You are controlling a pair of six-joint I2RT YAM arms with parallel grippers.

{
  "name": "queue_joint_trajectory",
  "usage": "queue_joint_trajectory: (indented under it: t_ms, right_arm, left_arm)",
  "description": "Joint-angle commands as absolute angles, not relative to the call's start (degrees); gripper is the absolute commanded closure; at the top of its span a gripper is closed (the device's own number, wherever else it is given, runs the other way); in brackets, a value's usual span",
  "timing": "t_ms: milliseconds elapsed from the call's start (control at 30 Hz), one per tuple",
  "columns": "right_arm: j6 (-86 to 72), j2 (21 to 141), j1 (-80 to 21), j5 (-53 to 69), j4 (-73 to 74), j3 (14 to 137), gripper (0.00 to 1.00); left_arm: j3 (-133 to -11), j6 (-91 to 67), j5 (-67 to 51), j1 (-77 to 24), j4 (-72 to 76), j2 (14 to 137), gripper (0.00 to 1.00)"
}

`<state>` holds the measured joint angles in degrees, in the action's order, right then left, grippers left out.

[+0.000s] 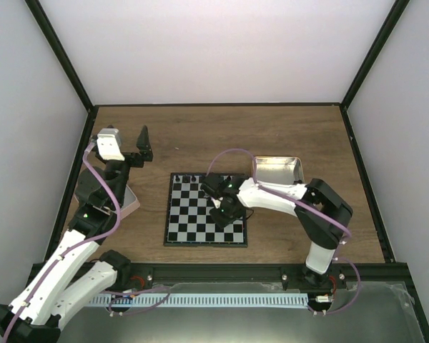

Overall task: Set up the chess pieces on the board
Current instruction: Pick up the chess piece from the chessboard.

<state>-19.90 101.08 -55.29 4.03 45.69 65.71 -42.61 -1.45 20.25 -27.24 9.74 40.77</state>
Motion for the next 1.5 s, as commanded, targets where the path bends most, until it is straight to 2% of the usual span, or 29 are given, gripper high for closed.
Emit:
queue_joint_trajectory:
  t_ms: [0,100,233,667,867,1100,1300,1467]
  right_arm:
    - [-18.46,99.39,-55.44,6.06,44.11,63.87,0.62]
    - [-18.64,99.4,-55.67,5.69,44.1,63.57,0.65]
    - [-18.98,99.98,-56.2,5.36,44.07,63.85,0.75]
    - [-20.66,102.76,-57.3,-2.57,45.2,65.39,0.77]
    - [-21.41,103.43,-57.33,-3.29,44.17,65.25,0.82]
    - [-22.84,103.71,-57.39,-3.6,42.36,64.91,0.82]
    - [-25.42,102.53,-57.37,-4.62,39.16,64.69,0.89]
    - [-30.21,99.07,-57.24,-5.05,32.45,64.96,0.9]
  left_arm:
    - [-42.67,-1.65,19.68,-26.98,10.01,40.63,0.0]
    - [-42.64,-1.66,19.66,-26.96,10.02,40.52,0.0]
    - [-42.63,-1.65,19.61,-26.97,9.88,40.59,0.0]
    - [-42.69,-1.67,19.82,-26.97,9.91,40.55,0.0]
    - [-42.67,-1.82,19.77,-26.97,10.02,40.74,0.0]
    - [-42.71,-1.99,19.51,-26.98,10.01,41.06,0.0]
    - [-42.84,-2.14,19.08,-26.98,9.94,41.22,0.0]
    - [-43.93,-3.93,16.39,-26.97,8.79,42.21,0.0]
